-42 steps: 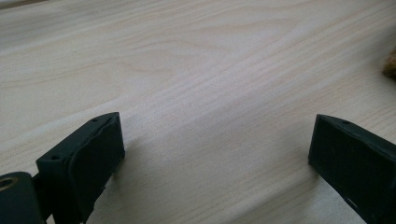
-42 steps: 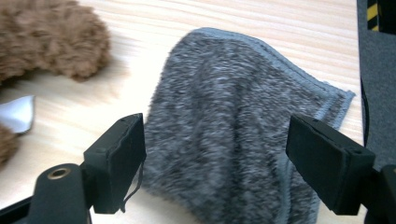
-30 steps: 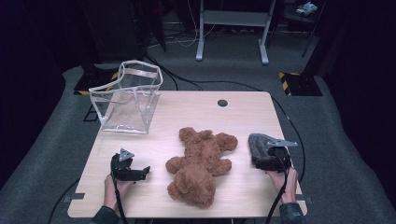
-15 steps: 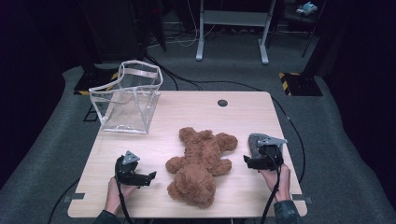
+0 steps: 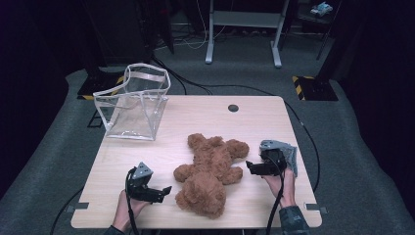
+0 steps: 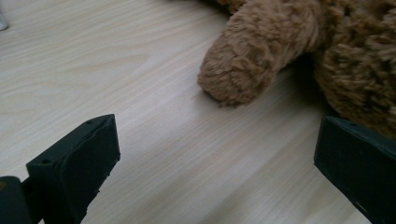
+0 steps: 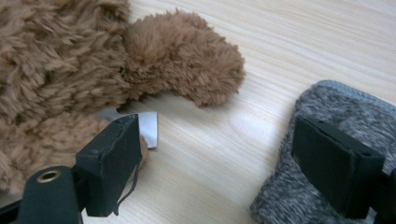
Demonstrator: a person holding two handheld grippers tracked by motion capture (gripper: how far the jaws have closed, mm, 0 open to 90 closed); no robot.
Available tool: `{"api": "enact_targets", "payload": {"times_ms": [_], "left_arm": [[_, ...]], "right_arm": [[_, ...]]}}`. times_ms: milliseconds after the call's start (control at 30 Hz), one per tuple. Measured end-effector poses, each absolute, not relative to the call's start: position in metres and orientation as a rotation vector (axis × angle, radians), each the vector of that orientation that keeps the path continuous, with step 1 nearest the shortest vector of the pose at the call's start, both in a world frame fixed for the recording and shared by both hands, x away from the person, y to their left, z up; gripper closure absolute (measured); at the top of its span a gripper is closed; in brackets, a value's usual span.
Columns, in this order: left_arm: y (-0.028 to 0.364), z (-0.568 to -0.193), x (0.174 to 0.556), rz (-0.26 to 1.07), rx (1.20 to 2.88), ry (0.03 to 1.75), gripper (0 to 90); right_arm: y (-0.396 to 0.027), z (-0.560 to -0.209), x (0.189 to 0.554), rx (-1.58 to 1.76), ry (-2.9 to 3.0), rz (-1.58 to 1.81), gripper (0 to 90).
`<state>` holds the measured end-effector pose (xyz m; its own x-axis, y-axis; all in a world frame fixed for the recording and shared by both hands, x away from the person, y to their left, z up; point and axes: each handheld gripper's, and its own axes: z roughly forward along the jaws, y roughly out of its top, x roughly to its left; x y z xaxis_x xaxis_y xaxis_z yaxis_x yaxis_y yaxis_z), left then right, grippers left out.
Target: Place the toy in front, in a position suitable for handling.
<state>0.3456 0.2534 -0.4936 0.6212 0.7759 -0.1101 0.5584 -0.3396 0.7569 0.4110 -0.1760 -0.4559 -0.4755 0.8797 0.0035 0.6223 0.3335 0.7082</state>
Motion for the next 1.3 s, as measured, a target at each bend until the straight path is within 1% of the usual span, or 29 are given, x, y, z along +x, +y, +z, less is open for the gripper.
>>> {"api": "enact_targets", "payload": {"times_ms": [233,367,567,833,933,1033,1133,1200,1233,1300], "left_arm": [[0.246,-0.487,0.335,0.332,2.031,0.995,0.7],[0.243,-0.483,0.331,0.303,2.029,0.966,0.7],[0.235,-0.474,0.324,0.296,2.025,0.912,1.0],[0.227,-0.474,0.318,0.261,2.032,0.866,1.6],[0.225,-0.474,0.317,0.273,2.034,0.853,3.3],[0.222,-0.476,0.315,0.263,2.043,0.820,8.1],[0.218,-0.478,0.312,0.258,2.058,0.779,17.8],[0.217,-0.478,0.311,0.260,2.061,0.761,27.3],[0.216,-0.481,0.310,0.254,2.064,0.744,31.2],[0.215,-0.482,0.308,0.252,2.057,0.723,35.7]], "right_arm": [[-0.167,-0.456,0.420,1.306,2.232,0.911,16.2],[-0.161,-0.457,0.430,1.320,2.230,0.913,16.5],[-0.154,-0.461,0.445,1.336,2.239,0.905,18.1],[-0.152,-0.469,0.459,1.372,2.241,0.910,19.5],[-0.153,-0.473,0.465,1.418,2.230,0.913,19.7],[-0.154,-0.475,0.470,1.428,2.227,0.920,20.4],[-0.151,-0.478,0.476,1.459,2.242,0.922,24.3],[-0.148,-0.480,0.479,1.447,2.261,0.915,28.6],[-0.146,-0.482,0.480,1.442,2.279,0.906,32.2],[-0.145,-0.485,0.482,1.445,2.306,0.910,39.1]]}}
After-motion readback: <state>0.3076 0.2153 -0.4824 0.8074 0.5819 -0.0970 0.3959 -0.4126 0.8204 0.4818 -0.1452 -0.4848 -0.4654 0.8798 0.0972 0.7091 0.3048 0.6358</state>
